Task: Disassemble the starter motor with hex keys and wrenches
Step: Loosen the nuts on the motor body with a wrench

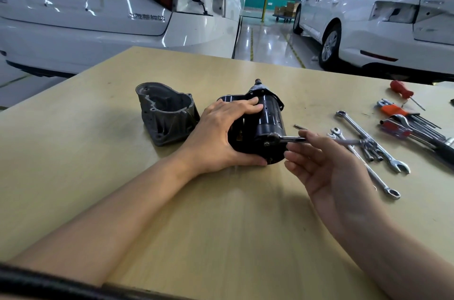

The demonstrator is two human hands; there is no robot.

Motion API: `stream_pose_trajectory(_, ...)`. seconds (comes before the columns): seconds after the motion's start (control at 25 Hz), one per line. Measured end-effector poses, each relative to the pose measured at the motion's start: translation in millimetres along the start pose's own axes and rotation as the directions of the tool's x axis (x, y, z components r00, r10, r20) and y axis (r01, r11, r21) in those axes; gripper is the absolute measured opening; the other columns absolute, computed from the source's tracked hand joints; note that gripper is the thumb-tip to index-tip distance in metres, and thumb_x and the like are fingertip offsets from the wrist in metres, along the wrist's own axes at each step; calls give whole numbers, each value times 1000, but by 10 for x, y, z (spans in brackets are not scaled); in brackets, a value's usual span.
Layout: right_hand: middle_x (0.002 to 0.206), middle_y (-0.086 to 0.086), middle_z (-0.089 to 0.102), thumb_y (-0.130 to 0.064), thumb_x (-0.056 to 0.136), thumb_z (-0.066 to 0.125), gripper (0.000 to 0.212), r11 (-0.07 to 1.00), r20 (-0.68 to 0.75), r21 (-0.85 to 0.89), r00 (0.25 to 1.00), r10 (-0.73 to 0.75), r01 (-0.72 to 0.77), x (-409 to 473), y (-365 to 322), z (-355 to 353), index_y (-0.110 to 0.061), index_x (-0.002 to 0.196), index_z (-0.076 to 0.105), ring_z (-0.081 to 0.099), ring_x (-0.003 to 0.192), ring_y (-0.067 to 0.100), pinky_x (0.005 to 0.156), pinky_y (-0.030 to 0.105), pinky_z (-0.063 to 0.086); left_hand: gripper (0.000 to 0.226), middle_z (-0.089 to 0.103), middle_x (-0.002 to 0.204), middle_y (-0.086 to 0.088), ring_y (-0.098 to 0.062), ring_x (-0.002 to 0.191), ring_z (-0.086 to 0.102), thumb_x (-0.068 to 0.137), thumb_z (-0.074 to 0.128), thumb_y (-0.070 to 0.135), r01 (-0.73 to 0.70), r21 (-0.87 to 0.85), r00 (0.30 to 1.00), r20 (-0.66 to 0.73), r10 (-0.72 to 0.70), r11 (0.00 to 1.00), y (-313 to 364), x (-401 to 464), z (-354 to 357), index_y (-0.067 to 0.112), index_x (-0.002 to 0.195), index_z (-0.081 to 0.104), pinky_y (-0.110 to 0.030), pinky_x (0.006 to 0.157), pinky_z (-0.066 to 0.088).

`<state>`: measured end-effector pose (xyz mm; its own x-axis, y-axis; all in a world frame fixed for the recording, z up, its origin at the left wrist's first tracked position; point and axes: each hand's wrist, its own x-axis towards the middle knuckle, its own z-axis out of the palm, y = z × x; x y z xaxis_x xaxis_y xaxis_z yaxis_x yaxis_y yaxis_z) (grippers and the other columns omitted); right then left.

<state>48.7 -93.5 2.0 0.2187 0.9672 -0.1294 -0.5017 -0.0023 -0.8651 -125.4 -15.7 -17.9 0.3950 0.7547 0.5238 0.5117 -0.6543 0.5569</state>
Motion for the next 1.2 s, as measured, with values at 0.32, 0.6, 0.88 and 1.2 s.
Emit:
stream_pose_trajectory(0.32, 59, 13, 66, -4, 91, 44, 22, 999, -23, 21, 999, 24, -23, -24, -51, 18, -2, 77, 61, 65, 49, 19, 49, 23, 54, 89, 49, 143, 7, -6, 132, 42, 53, 92, 41, 3, 14, 1000, -3, -3, 1000, -1, 2, 5, 21, 132, 56, -45, 116, 24)
stream_pose_trajectory(0.6, 62, 13, 68, -4, 91, 45, 20, 1000, 2, 6, 1000, 29, -29, -31, -3, 24, -2, 80, 62, 68, 55, 20, 54, 24, 57, 89, 49, 144, 7, -5, 133, 41, 54, 91, 41, 8, 14, 1000, -2, -8, 1000, 10, 0, -4, 20, 133, 55, -44, 116, 22)
stream_pose_trajectory(0.88, 66, 9, 71, -7, 92, 58, 14, 870, 124, -366, 943, -308, 332, -36, -11, 28, -7, 82, 67, 70, 60, 21, 58, 26, 56, 88, 49, 143, 8, -6, 132, 42, 54, 92, 40, 14, 3, 1000, 0, -14, 1000, 23, -1, 6, 20, 132, 55, -45, 116, 24)
stream_pose_trajectory(1.2, 69, -2, 50, -5, 87, 63, 12, -254, 744, -662, 575, -341, 705, -148, -178, 435, -13, 83, 54, 42, 54, 22, 52, 32, 31, 83, 52, 141, 8, -7, 131, 43, 60, 79, 52, -24, -30, 1000, 18, 25, 999, -58, 20, 21, 22, 133, 54, -45, 117, 22)
